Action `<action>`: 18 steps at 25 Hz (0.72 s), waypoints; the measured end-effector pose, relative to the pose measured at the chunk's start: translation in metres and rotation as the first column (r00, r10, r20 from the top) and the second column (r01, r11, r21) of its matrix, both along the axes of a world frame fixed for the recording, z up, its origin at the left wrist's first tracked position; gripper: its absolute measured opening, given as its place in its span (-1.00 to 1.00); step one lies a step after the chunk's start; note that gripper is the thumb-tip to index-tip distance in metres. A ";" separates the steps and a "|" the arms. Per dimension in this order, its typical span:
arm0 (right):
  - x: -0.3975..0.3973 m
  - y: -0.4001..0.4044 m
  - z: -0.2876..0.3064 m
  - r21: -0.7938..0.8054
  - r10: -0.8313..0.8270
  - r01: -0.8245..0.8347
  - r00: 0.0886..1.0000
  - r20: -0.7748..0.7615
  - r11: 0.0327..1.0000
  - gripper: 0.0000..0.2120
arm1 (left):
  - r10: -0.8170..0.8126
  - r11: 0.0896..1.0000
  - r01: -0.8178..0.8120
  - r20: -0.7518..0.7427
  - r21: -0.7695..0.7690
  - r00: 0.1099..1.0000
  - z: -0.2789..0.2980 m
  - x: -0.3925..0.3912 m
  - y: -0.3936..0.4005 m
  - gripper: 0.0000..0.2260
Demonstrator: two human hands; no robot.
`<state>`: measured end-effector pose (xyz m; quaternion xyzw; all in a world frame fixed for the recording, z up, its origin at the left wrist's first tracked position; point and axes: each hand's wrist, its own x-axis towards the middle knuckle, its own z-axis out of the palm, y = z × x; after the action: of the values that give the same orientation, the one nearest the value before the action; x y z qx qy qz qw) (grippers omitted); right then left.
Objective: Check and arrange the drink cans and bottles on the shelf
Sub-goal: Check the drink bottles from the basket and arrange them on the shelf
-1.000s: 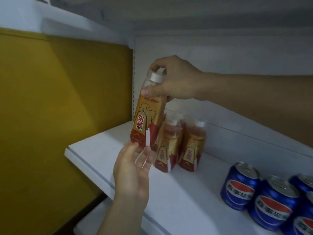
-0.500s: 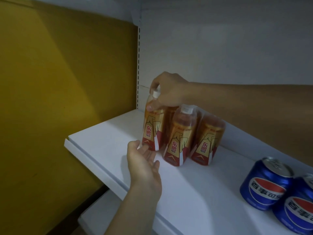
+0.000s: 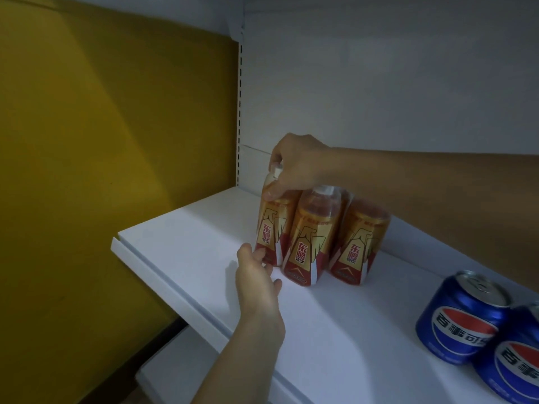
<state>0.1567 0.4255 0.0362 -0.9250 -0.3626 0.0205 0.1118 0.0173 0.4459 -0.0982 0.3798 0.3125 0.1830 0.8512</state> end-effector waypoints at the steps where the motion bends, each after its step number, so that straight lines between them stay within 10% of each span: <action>1: -0.001 0.000 0.002 -0.014 -0.005 0.005 1.000 -0.001 1.000 -0.42 | 0.001 0.999 0.000 -0.019 0.035 1.000 0.000 0.001 -0.001 -0.69; 8: -0.003 0.008 0.018 -0.211 0.001 0.000 1.000 0.004 0.977 -0.39 | -0.047 0.984 0.060 -0.080 0.167 0.996 -0.003 0.005 -0.001 -0.70; 13: 0.025 0.005 0.038 0.018 -0.120 0.118 0.988 0.099 0.993 -0.57 | -0.067 0.978 0.079 -0.065 0.193 0.996 -0.006 0.007 0.001 -0.69; 18: 0.038 -0.003 0.025 -0.300 -0.096 0.105 0.994 0.042 0.948 -0.72 | -0.062 0.951 0.090 -0.103 0.297 0.993 -0.008 0.011 -0.002 -0.68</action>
<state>0.1951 0.4227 0.0608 -0.9487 -0.3090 0.0574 -0.0346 0.0280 0.4435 -0.1066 0.5249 0.3050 0.1780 0.7745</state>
